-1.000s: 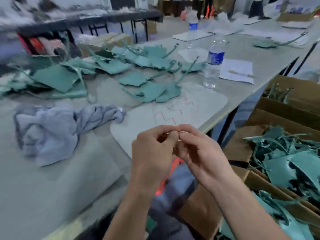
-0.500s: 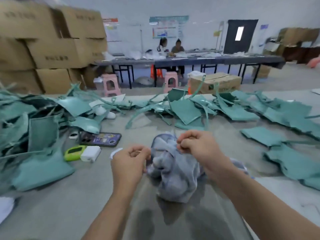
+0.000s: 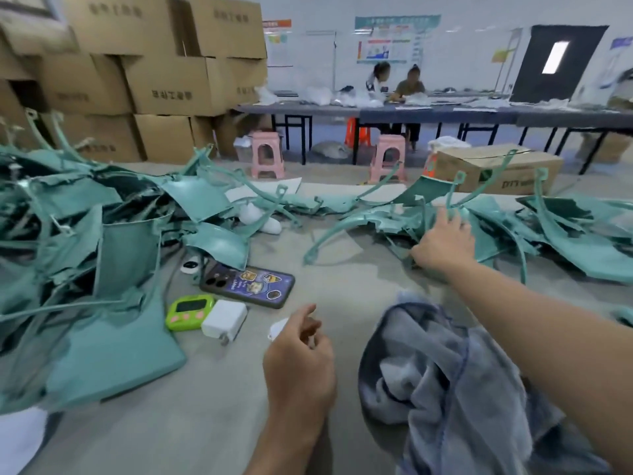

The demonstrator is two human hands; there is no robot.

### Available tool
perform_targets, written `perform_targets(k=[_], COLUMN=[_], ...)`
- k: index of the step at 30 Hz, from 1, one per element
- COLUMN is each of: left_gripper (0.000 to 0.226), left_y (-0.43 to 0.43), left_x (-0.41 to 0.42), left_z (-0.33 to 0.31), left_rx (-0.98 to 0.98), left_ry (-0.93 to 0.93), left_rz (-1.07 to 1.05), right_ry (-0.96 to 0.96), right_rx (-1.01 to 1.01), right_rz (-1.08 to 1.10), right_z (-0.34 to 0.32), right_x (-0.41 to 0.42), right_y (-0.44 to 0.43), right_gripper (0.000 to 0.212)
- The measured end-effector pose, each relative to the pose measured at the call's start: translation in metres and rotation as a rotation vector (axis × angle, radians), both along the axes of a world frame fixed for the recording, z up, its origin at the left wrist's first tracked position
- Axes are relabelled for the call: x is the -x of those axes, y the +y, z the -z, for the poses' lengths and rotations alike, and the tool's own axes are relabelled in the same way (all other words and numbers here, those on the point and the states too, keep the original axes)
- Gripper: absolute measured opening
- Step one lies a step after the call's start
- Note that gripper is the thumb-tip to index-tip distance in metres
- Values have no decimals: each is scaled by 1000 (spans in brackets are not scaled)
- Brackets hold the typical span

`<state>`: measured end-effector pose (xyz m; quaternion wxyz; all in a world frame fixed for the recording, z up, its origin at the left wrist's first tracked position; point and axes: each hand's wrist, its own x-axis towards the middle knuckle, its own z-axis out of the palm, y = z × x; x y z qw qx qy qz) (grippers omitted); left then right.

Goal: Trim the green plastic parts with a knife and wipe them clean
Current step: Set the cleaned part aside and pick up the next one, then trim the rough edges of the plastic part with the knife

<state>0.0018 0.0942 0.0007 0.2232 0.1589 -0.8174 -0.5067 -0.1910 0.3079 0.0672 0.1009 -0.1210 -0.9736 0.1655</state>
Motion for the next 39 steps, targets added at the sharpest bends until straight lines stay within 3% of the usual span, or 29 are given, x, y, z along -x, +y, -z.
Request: perform_targets(k=[2,4,8,14,18,21,24,25,27,29,32,34,35,36,39], left_gripper=[43,44,41,37,34,28,16,14,34,43,18,26,31,33,31], left_y=[3,4,3,6,5,5,6,6,7,11,22,21,19,15,-3], left_x=[-1,1,2,-2,-3,-5,-11,-15,-23,-31,-35,-33,-31,-29,-22], left_z=[1,2,1,-5,-7,-8,-17,-21,-27,-28,-30,-30,-30,-31,-32], left_rx=[34,58,41,11,28,-42,-231,-308,-478,-609,-764,-835,-853,-860,-870], left_ry=[-34,-65,-82,-48,-35,7,85,116,167,200,165,117,114,123,159], left_rz=[43,71,85,103,118,130,176,210,345,474,410,303,286,265,170], right_ry=[-30,58,222,543,769,953,1109,1043,805,551,274,54,2,34,327], right_rx=[-155,-362,-547,-171,-101,159,802,1055,1488,1737,1613,1587,1474,1299,461], right_rz=[-1,3,-45,74,-6,20,-108,-176,-224,-138,-84,-137,-188,-253,-304], right_z=[19,32,26,-65,-99,-103,-82,-69,-42,-15,11,20,23,26,22], right_x=[8,10,7,-27,-83,-131,-183,-195,-215,-228,-242,-247,-248,-246,-242], right_y=[6,9,18,42,49,40,12,3,-22,-45,-70,-76,-73,-68,-47], right_gripper=[55,33,25,27,15,20,23,26,29,28,19,5,2,6,35])
